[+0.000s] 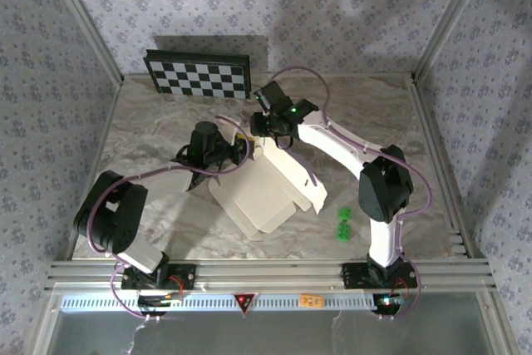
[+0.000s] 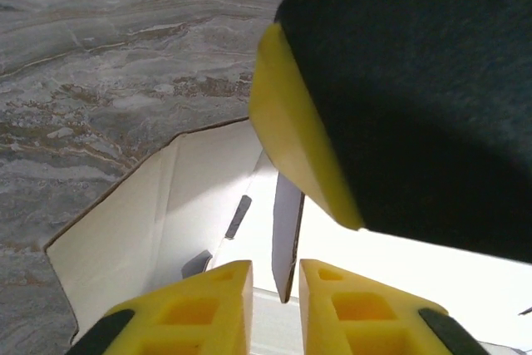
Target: Fold the paper box
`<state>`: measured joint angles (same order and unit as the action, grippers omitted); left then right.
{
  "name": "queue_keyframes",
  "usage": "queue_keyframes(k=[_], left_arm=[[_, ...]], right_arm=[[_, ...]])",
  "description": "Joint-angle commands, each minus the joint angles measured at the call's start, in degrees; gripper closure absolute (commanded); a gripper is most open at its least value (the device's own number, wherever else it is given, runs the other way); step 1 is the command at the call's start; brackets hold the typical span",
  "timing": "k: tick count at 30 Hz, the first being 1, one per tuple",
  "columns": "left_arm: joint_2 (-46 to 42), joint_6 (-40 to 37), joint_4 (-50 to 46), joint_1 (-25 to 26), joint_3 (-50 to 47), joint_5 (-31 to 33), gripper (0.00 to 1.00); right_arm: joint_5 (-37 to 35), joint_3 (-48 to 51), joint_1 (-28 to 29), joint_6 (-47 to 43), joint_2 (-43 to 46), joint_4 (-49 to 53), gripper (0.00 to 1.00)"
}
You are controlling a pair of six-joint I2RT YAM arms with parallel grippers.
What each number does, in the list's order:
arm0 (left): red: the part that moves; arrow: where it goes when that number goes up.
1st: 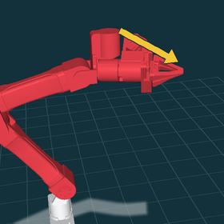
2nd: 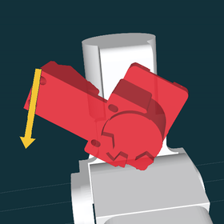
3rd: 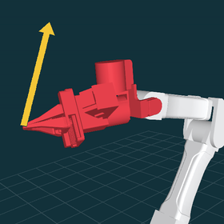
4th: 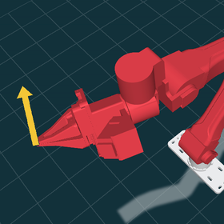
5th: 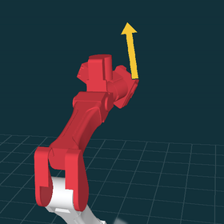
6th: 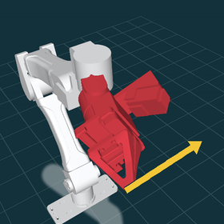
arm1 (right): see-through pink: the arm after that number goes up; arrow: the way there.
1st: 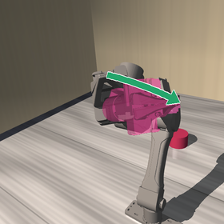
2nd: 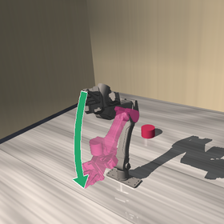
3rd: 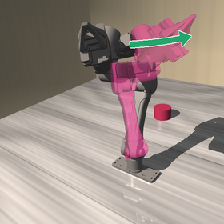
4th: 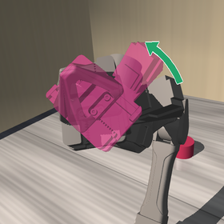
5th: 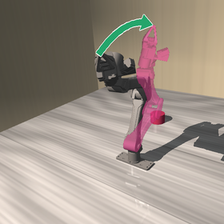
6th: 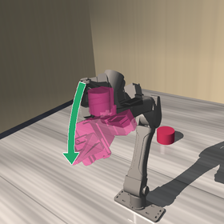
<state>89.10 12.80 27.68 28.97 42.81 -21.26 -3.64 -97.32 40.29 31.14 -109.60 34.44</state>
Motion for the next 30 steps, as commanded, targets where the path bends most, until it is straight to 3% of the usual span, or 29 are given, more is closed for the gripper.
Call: queue_keyframes(k=[1, 5, 8, 10, 13, 18, 23, 30], left_arm=[[0.4, 0.7, -0.2, 0.3, 1.7, -0.8, 0.85], [-0.3, 0.9, -2.6, 0.7, 2.5, -0.6, 0.91], [-1.4, 0.9, -4.1, 0.9, 2.7, 0.3, 0.89], [-2.8, 1.0, -5.3, 0.9, 2.4, 2.7, 0.80], [-5.3, -0.1, -6.9, -0.1, 1.5, 4.7, 0.58], [-9.1, -0.9, -4.0, -5.3, -2.4, 1.3, 0.34], [-6.4, -4.8, -0.6, -9.2, -2.8, -7.8, 0.22], [1.5, -7.8, 0.4, -10.0, 2.0, -16.5, 0.18]], right_arm=[[1.0, 1.0, 0.7, 1.1, -0.5, 2.9, 0.60], [1.0, 1.0, 0.7, 1.1, -0.6, 2.7, 0.60], [0.9, 1.0, 0.7, 1.1, -0.6, 2.9, 0.60], [1.1, 1.0, 0.7, 1.1, -0.5, 3.0, 0.60], [1.4, 1.1, 0.6, 1.2, -0.6, 3.1, 0.60], [1.5, 0.8, 0.6, 1.2, -0.4, 3.2, 0.60], [1.7, 0.7, 0.6, 1.2, -0.3, 3.2, 0.60], [1.8, 0.5, 0.7, 1.4, -0.3, 3.2, 0.60]])
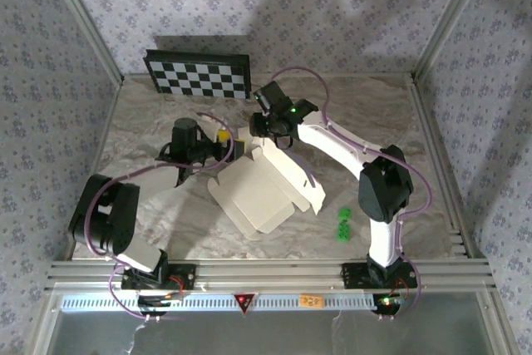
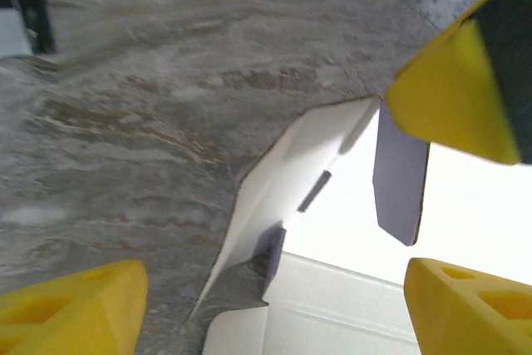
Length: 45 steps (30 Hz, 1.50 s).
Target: Fold the paper box
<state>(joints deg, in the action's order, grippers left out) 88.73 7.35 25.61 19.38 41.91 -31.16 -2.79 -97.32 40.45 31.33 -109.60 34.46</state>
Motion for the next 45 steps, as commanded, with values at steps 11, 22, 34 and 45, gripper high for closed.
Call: queue_keyframes(k=[11, 22, 34, 45], left_arm=[[7.0, -3.2, -1.3, -0.5, 8.7, -6.3, 0.70], [3.0, 0.4, -2.9, 1.0, 8.1, -6.4, 0.92], [1.1, 0.5, -11.9, 2.7, 12.5, 2.5, 0.95], [-4.6, 1.2, -11.4, 8.1, 4.3, 13.3, 0.96]], right_arm=[[1.0, 0.5, 0.5, 1.3, -0.5, 3.5, 0.60], [0.6, 0.9, 0.4, 1.5, -0.8, 3.0, 0.61], [-0.1, 1.5, 0.6, 1.4, -0.1, 3.3, 0.62], [-1.8, 6.2, 1.2, 1.0, 3.2, 0.3, 0.61]])
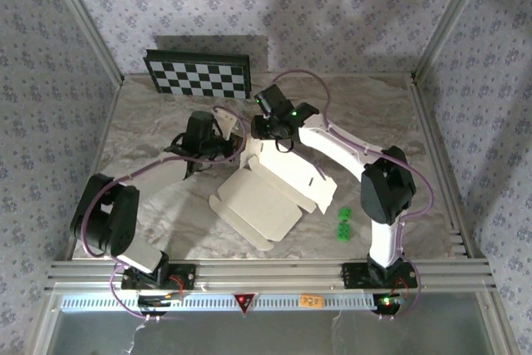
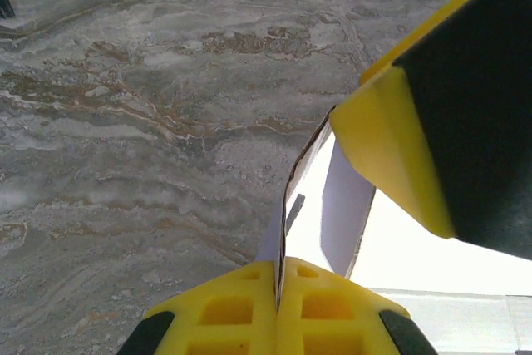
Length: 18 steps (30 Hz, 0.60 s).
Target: Fold the paper box
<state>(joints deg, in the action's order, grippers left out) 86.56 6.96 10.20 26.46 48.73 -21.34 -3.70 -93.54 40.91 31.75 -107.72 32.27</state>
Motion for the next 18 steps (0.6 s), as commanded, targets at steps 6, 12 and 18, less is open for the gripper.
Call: queue_keyframes(k=[6, 12, 18], left_arm=[[-3.2, 1.1, 14.5, 2.8, -11.6, 7.2, 0.96], [-2.8, 1.5, 20.5, 3.3, -15.6, 8.0, 0.97], [-3.2, 0.2, 20.0, 4.4, -15.3, 8.9, 0.97]], right_arm=[[0.9, 4.5, 1.3, -3.5, 6.0, 0.8, 0.55], [5.1, 3.5, 0.9, -7.9, 8.6, 4.6, 0.50], [7.0, 1.0, 0.2, -12.1, 10.4, 10.0, 0.49]])
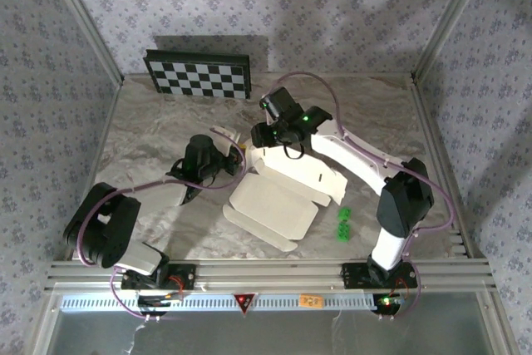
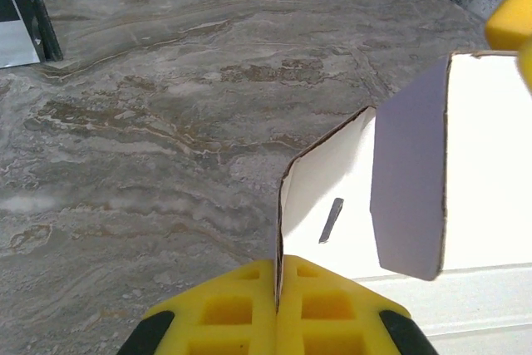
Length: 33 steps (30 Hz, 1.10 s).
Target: Fold the paper box
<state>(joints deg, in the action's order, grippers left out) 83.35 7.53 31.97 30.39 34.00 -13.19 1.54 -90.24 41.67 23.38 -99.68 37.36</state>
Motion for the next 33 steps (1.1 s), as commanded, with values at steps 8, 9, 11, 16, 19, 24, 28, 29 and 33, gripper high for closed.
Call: queue_keyframes(k=[8, 9, 11, 16, 19, 24, 28, 29, 33], left_arm=[[-0.3, -2.0, -3.7, 0.5, 1.4, 0.9, 0.97], [-0.4, -2.0, -3.8, 0.5, 1.5, 0.7, 0.97], [-0.3, -2.2, -3.8, 0.5, 1.8, 0.6, 0.97], [-0.4, -2.4, -4.7, 0.5, 2.9, 0.7, 0.98], [-0.5, -2.8, -5.9, 0.3, 4.4, 0.7, 0.98], [0.2, -4.0, -8.9, 0.0, 8.7, 0.5, 0.98], [1.3, -4.3, -11.1, -0.3, 12.3, -0.2, 0.98], [1.6, -4.2, -12.0, -0.4, 13.4, -0.3, 0.98], [2.8, -3.7, -18.9, -0.4, 19.1, -2.1, 0.98]], right_arm=[[4.5, -5.8, -3.0, -23.4, 3.2, 19.9, 0.36], [2.6, -5.6, -3.3, -25.1, 3.0, 21.7, 0.34], [1.1, -4.9, -4.4, -27.4, 2.3, 24.1, 0.34], [4.0, -2.6, -6.4, -29.9, 0.6, 27.1, 0.38], [0.4, -0.6, -6.5, -29.0, 0.3, 25.5, 0.51], [-2.2, 0.4, -6.6, -27.1, 0.3, 22.9, 0.70], [-5.2, 0.2, -6.4, -24.8, -0.2, 21.2, 0.83], [-6.7, 0.2, -6.2, -23.9, -0.1, 20.8, 0.86], [-11.1, -0.1, -4.8, -19.6, 0.2, 17.7, 0.94]])
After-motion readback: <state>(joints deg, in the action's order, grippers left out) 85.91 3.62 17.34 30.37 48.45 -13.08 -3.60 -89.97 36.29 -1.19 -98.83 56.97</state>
